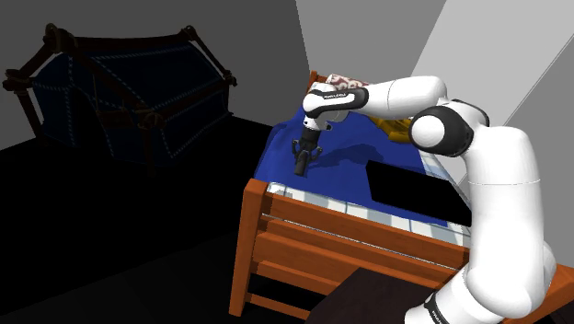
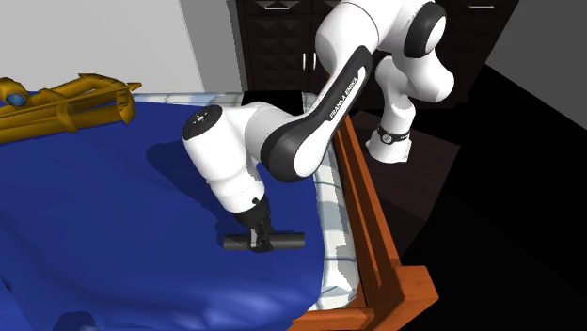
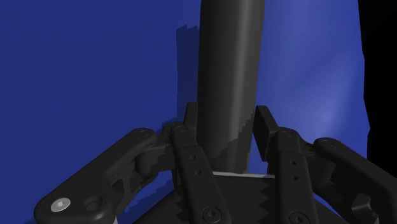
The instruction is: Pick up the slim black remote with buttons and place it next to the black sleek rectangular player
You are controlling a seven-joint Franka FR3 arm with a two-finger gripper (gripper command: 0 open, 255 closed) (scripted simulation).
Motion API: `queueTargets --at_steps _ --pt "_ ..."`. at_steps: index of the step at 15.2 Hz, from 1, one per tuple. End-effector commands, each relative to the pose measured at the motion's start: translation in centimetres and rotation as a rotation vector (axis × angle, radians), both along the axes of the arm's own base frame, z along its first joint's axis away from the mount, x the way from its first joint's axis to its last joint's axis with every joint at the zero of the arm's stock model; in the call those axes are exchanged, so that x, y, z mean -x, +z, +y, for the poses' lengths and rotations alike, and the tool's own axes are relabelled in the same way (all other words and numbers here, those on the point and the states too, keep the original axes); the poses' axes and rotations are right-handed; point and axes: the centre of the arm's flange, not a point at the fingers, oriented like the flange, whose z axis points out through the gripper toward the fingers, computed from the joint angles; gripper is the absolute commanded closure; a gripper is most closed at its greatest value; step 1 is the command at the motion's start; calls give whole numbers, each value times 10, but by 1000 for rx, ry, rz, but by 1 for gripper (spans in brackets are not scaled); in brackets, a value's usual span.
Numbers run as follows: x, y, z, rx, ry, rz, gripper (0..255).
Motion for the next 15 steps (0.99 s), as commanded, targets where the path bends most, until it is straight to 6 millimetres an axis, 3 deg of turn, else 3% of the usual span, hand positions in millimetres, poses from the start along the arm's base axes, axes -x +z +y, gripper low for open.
queueTargets --at_steps 1,15 --pt "-1 5 1 -1 1 5 255" --pt "-1 79 1 -1 1 5 255"
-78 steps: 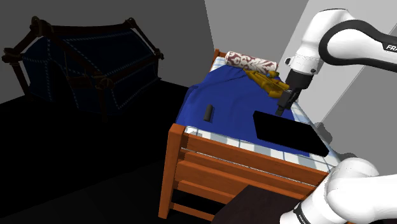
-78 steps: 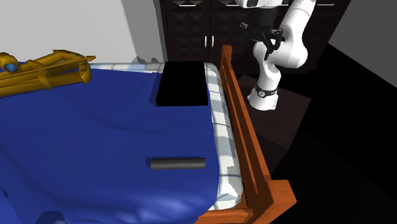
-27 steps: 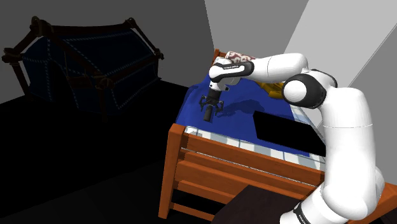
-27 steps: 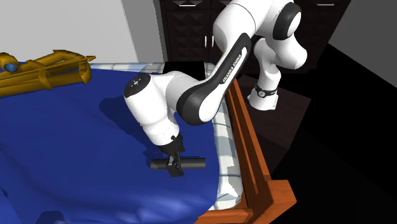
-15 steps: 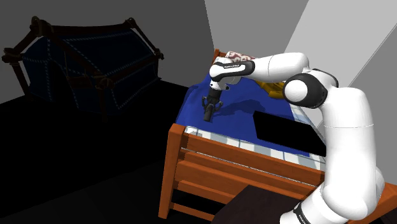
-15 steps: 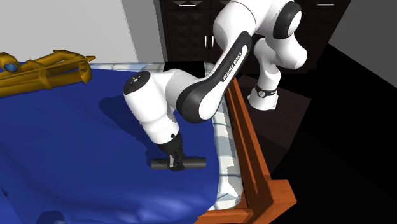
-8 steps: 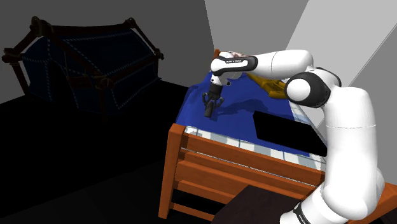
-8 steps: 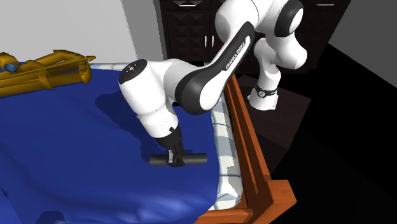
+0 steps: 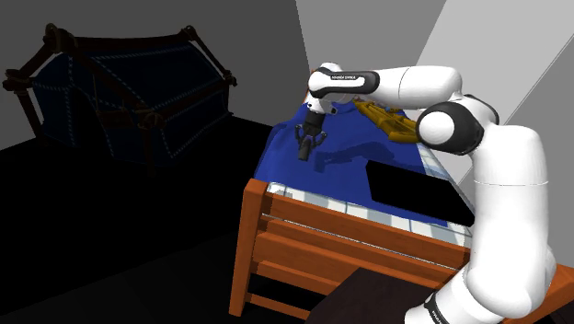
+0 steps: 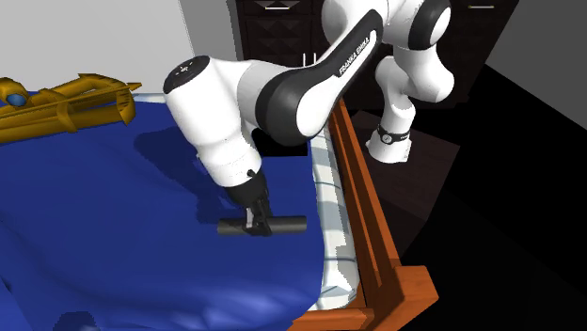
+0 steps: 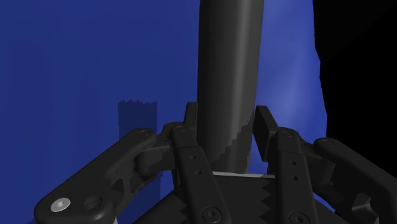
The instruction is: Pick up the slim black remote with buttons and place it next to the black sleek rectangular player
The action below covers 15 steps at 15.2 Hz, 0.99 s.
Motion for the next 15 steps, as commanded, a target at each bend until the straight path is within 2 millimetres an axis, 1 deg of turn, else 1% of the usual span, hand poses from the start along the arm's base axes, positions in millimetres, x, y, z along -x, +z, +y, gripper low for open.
queueTargets --at_steps 1,7,15 --pt "0 10 -1 0 0 0 255" --pt "0 42 -1 0 0 0 255" --pt "46 42 -96 0 0 0 255"
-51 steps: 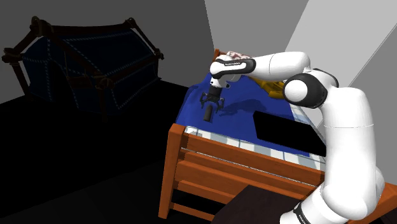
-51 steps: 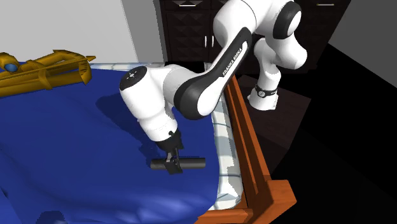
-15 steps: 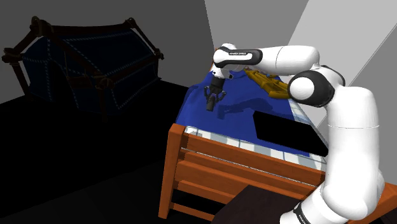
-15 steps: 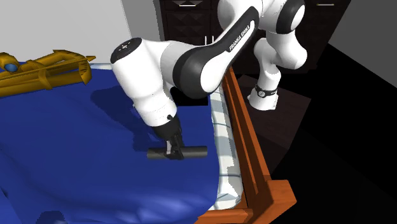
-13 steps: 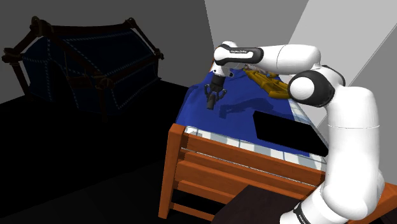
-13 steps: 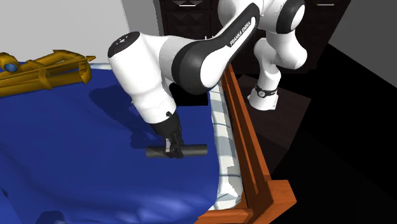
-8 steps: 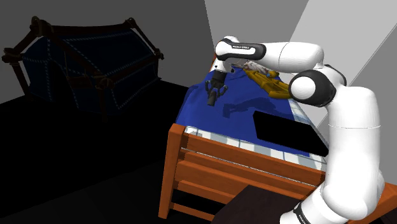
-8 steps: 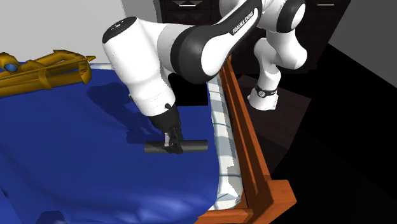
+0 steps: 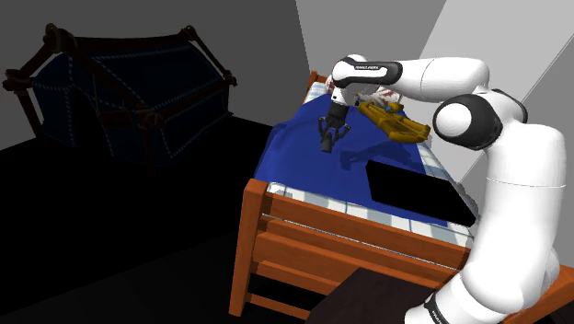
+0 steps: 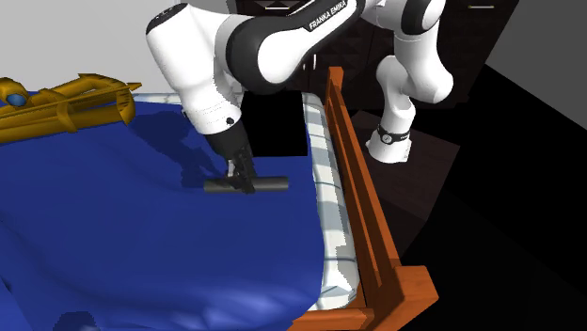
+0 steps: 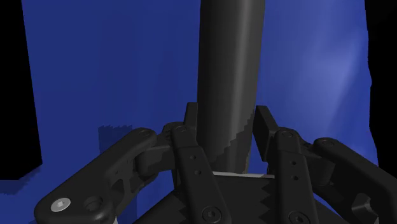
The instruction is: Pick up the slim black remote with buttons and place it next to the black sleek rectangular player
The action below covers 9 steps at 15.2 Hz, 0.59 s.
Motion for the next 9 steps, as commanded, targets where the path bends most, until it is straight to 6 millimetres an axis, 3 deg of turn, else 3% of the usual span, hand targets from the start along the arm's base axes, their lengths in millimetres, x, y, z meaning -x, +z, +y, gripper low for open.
queueTargets --at_steps 1,9 --pt "11 -1 -23 0 1 0 255" --pt "57 -1 -118 0 1 0 255"
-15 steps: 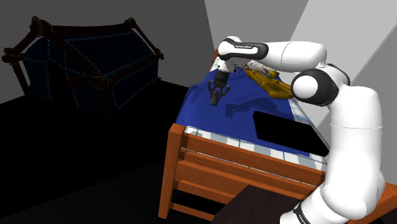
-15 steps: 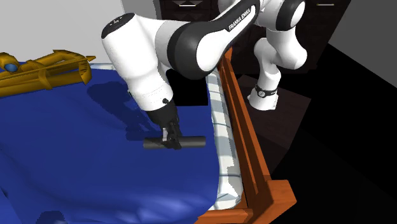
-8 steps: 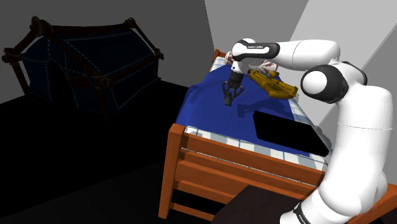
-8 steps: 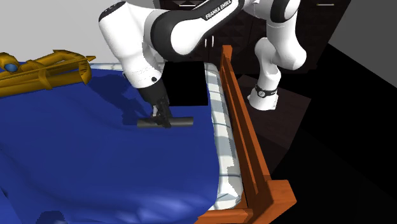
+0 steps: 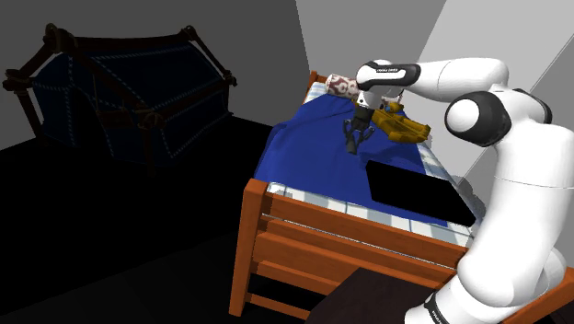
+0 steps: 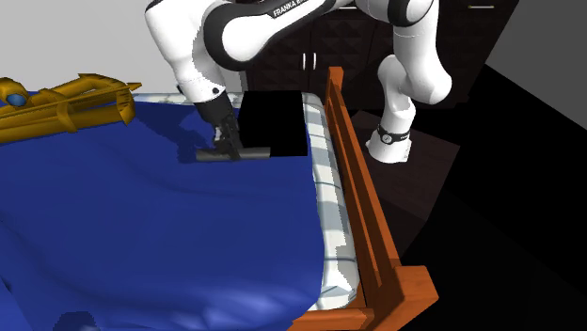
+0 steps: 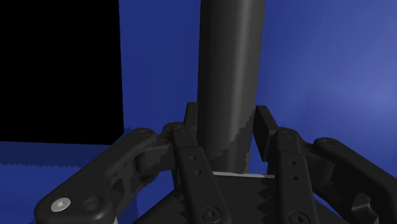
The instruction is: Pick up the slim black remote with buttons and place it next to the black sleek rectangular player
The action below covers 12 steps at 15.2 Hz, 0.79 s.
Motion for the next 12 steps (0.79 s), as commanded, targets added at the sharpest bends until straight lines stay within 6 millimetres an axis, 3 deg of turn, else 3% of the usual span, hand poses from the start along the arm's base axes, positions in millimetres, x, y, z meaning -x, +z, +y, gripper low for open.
queueTargets --at_steps 1,12 --pt "7 -1 -21 0 2 0 255" --pt "7 -59 -21 0 2 0 255"
